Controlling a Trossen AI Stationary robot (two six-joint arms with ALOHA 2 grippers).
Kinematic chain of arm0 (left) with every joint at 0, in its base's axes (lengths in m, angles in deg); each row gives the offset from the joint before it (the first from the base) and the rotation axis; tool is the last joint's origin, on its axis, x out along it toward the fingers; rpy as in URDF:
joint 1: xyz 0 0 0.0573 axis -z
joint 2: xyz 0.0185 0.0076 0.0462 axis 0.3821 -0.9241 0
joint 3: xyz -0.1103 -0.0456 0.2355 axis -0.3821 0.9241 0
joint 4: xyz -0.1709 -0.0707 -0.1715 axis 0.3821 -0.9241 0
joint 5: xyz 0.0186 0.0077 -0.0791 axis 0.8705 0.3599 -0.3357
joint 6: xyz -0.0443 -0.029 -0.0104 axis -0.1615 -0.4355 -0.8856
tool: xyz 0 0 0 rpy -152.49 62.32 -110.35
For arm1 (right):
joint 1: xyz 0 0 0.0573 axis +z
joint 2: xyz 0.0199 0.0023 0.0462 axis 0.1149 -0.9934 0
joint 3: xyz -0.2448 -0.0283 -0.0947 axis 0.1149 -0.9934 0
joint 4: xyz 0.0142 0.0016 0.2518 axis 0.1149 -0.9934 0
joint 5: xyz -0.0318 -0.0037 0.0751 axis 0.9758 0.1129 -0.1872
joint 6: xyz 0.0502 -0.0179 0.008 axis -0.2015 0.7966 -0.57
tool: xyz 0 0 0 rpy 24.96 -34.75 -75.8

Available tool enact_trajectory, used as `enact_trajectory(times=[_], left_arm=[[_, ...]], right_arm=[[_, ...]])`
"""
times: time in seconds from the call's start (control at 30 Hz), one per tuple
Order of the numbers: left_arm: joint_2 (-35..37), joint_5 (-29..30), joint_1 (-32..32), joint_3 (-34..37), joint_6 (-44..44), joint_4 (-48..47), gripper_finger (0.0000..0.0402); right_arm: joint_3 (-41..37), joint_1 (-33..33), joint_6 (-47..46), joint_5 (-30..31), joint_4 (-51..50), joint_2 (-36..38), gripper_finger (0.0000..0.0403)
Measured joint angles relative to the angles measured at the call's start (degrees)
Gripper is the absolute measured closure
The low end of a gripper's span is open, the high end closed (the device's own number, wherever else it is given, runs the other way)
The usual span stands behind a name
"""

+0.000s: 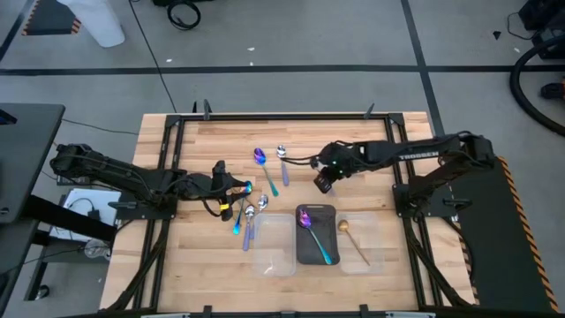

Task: Sort silverware by color (type)
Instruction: Put the purple into the left transparent bin

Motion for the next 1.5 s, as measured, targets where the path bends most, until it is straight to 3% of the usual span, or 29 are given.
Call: enact_trajectory(times=[0.27,0.57,1.03,1.5], left_arm=[[0.02,0.00,0.00,0.00,-0.96,0.00,0.0257],[0.00,0.00,0.00,0.00,-1.00,-0.02,0.0257],[0.00,0.00,0.00,0.00,-2.24,0.31,0.0257],[0.00,-0.02,0.00,-0.02,-3.43,0.50,0.0257]], right_arm=[[0.00,2.74,0.61,3.82,8.30,1.30,0.0357],[0.00,3.53,4.85,4.16,17.05,3.01,0.0357],[0.00,5.49,12.65,-0.46,36.18,6.18,0.0357],[0.02,8.95,15.63,-0.58,48.66,6.18,0.0357]])
